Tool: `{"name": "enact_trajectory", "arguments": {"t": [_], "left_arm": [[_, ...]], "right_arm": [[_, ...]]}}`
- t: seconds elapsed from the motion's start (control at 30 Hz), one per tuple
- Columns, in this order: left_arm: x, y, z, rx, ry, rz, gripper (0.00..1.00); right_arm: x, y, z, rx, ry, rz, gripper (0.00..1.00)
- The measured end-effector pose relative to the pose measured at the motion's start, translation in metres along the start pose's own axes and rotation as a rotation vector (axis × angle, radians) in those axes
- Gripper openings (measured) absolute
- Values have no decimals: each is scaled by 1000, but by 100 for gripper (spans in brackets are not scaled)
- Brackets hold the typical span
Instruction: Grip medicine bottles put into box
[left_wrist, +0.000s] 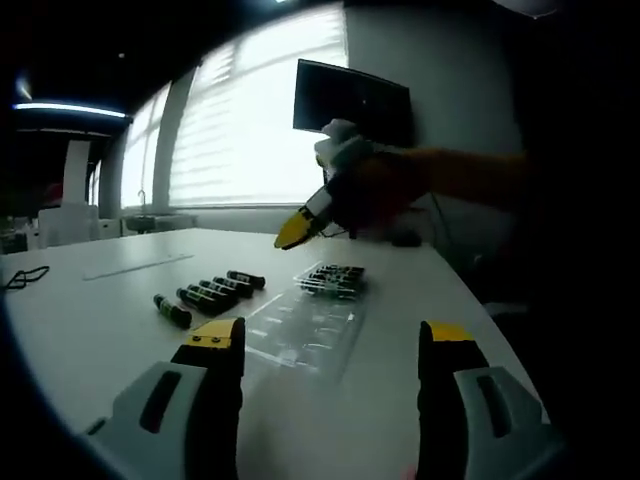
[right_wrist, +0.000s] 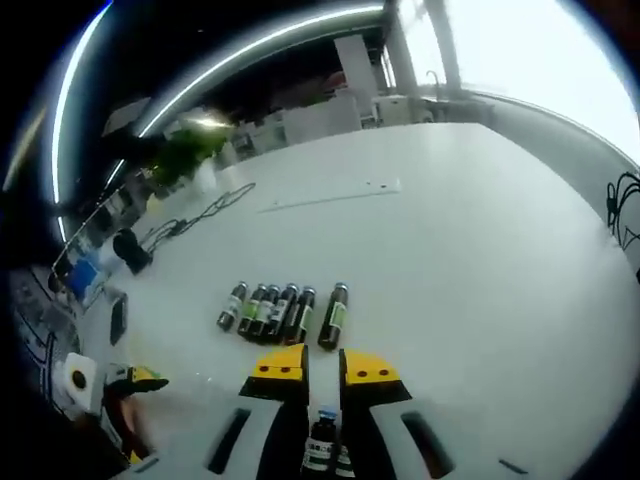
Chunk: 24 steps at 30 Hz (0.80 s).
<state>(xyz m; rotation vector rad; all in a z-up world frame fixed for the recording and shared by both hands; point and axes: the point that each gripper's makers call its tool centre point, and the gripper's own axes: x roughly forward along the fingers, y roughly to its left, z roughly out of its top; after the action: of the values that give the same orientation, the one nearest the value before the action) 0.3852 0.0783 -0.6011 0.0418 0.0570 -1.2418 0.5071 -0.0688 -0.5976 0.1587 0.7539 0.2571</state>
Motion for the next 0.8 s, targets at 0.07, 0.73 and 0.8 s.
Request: {"name": "enact_trajectory", "arguments": {"t": [0.07, 0.73, 0.8], "left_arm": [[0, 1, 0, -1, 1, 2, 63], [1, 3, -2, -2, 9, 3, 63], [2, 4, -2, -4, 8, 3, 63]], "right_arm": [[4, 0, 2, -18, 12, -7, 8], [51, 5, 10, -39, 106, 4, 9], [56, 5, 9, -58, 114, -10, 9]]}}
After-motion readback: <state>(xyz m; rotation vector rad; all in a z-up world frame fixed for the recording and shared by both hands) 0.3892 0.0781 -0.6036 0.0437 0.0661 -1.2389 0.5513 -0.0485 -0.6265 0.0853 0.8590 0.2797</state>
